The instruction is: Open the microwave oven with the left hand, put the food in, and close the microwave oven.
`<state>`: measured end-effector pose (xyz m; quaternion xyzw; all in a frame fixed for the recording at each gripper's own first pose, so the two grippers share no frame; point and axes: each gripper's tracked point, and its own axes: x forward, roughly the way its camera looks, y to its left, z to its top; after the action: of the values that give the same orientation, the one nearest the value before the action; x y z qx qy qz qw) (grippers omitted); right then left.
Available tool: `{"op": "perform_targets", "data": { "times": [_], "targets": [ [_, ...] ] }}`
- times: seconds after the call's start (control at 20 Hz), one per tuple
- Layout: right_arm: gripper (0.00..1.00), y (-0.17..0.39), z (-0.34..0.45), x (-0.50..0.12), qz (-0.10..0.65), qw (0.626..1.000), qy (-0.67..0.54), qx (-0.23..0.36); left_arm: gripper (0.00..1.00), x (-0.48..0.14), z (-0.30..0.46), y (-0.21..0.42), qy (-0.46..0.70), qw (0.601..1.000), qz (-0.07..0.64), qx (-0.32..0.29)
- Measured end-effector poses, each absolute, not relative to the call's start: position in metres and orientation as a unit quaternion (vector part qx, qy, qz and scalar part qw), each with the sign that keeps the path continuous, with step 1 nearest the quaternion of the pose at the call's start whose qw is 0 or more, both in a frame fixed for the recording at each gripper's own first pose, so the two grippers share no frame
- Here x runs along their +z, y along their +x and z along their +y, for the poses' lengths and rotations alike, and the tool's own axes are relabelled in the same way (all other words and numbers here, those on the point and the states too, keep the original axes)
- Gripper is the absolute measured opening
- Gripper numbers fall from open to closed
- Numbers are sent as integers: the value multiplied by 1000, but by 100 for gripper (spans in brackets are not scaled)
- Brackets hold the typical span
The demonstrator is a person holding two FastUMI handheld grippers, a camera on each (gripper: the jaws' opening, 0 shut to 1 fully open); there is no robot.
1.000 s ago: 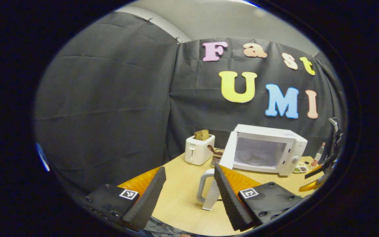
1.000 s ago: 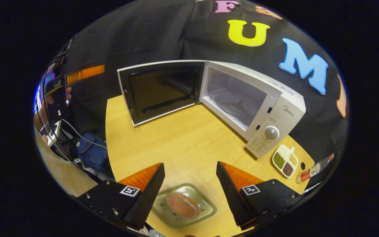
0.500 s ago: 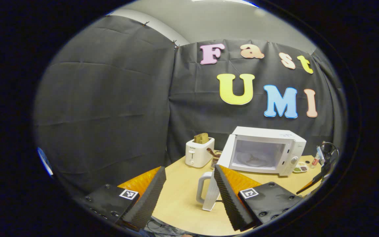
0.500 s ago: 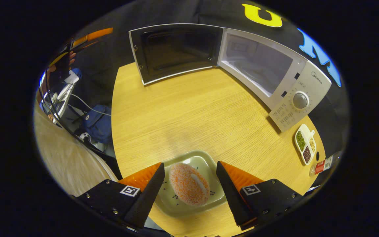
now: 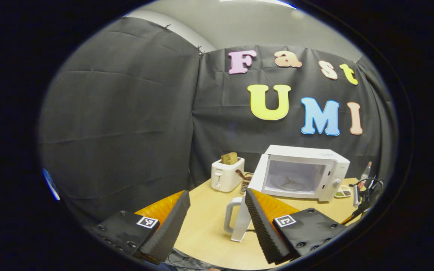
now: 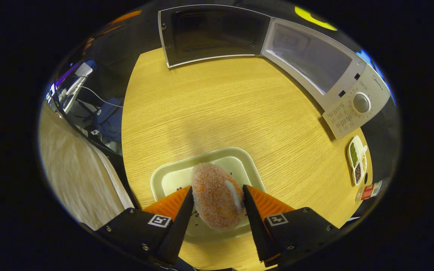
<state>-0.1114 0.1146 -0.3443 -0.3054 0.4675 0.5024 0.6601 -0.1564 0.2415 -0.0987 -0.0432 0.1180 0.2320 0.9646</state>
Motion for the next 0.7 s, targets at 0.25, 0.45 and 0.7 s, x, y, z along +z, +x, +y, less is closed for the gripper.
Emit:
{"op": "perform_targets", "data": {
  "times": [0.25,0.45,0.7],
  "targets": [
    [77,-89,131,-319,418,701,-316,484,96,-102,244,-147,-47,967,118,220],
    [77,-58,155,-289,363,736,-325,469,96,-102,245,-141,-54,969,117,212],
    [77,-19,186,-255,302,773,-328,450,97,-101,256,-143,-51,968,110,219]
  ]
}}
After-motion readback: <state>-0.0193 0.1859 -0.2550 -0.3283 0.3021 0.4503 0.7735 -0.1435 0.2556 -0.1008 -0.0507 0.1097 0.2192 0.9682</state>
